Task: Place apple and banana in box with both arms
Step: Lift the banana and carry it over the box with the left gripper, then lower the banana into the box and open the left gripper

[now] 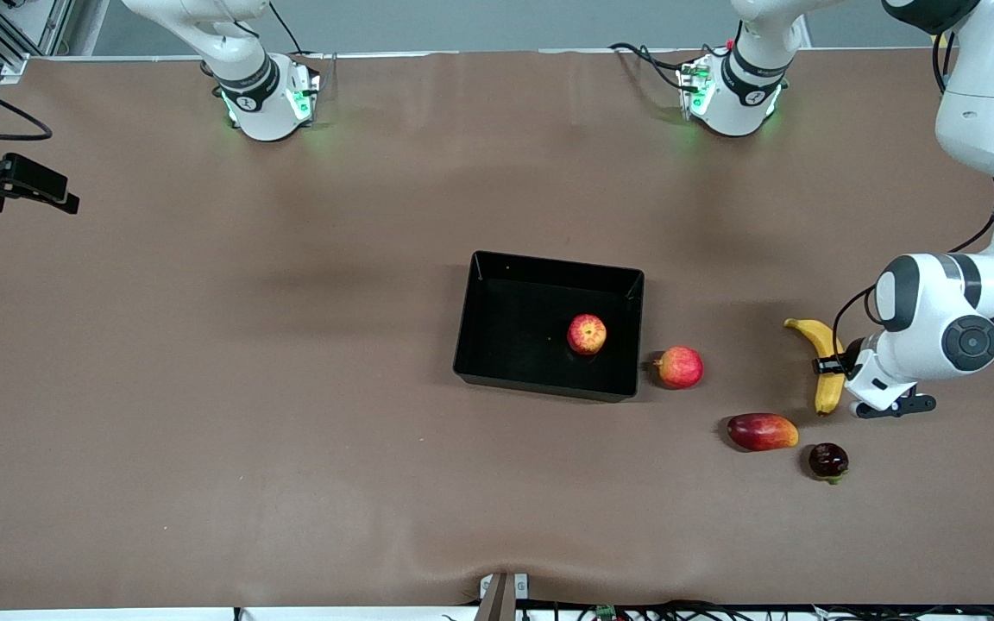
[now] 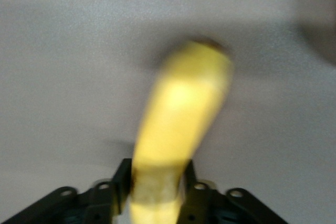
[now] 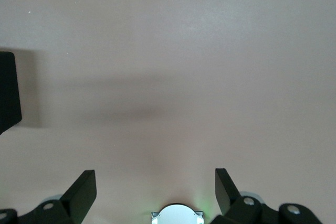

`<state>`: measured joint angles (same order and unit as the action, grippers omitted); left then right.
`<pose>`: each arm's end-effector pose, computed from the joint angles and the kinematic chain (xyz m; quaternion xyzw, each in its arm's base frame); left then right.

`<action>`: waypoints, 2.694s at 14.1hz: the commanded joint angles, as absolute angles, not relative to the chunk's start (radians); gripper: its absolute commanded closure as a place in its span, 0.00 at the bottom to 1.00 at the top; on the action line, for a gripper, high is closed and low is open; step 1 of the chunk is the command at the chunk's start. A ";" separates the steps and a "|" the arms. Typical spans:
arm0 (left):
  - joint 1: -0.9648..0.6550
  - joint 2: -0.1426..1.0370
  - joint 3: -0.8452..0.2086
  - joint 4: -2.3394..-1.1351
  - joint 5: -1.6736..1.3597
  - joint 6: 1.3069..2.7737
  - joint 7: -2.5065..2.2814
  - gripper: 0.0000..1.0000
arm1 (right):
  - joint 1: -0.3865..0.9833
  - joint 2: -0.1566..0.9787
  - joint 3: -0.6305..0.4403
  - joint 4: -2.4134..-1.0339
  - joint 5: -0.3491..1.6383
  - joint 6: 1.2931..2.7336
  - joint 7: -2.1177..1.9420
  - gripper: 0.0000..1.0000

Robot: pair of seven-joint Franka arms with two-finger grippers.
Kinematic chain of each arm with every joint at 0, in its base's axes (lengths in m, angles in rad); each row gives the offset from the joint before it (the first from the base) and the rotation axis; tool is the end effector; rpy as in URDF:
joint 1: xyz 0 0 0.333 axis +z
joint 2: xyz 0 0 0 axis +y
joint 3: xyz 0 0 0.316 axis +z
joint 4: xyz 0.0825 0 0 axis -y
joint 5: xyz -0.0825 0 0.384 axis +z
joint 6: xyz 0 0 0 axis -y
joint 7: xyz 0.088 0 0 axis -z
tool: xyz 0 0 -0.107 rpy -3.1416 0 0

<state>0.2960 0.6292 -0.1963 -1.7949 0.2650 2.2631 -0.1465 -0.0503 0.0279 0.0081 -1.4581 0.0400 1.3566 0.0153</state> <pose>0.6344 0.0777 0.1917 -0.9958 -0.0450 0.0696 0.0384 0.5401 -0.0179 0.6439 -0.9974 0.0257 0.0644 0.0208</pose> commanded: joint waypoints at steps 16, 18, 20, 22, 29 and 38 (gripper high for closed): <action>0.068 0.475 -0.588 -1.582 0.123 1.893 -0.998 1.00 | -0.064 0.014 0.023 -1.480 0.044 1.370 -0.018 0.00; -0.035 0.543 -0.583 -1.528 0.132 1.904 -1.124 1.00 | -0.061 0.014 0.025 -1.480 0.044 1.368 -0.018 0.00; -0.115 0.616 -0.572 -1.458 0.149 1.910 -1.146 1.00 | -0.061 0.017 0.025 -1.486 0.044 1.367 -0.018 0.00; -0.162 0.667 -0.572 -1.445 0.166 1.940 -1.150 1.00 | -0.061 0.018 0.025 -1.486 0.044 1.370 -0.018 0.00; -0.363 0.779 -0.421 -1.445 0.166 2.117 -1.184 1.00 | -0.060 0.015 0.026 -1.489 0.048 1.348 -0.018 0.00; -0.485 0.870 -0.316 -1.445 0.167 2.293 -1.177 0.43 | -0.051 0.018 0.026 -1.489 0.044 1.361 -0.011 0.00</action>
<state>-0.4382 0.8581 -0.3537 -1.4670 0.1489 2.2711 -1.1589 -0.0475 0.0292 0.0253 -1.4802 0.0416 1.3589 -0.0083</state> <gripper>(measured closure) 0.626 0.000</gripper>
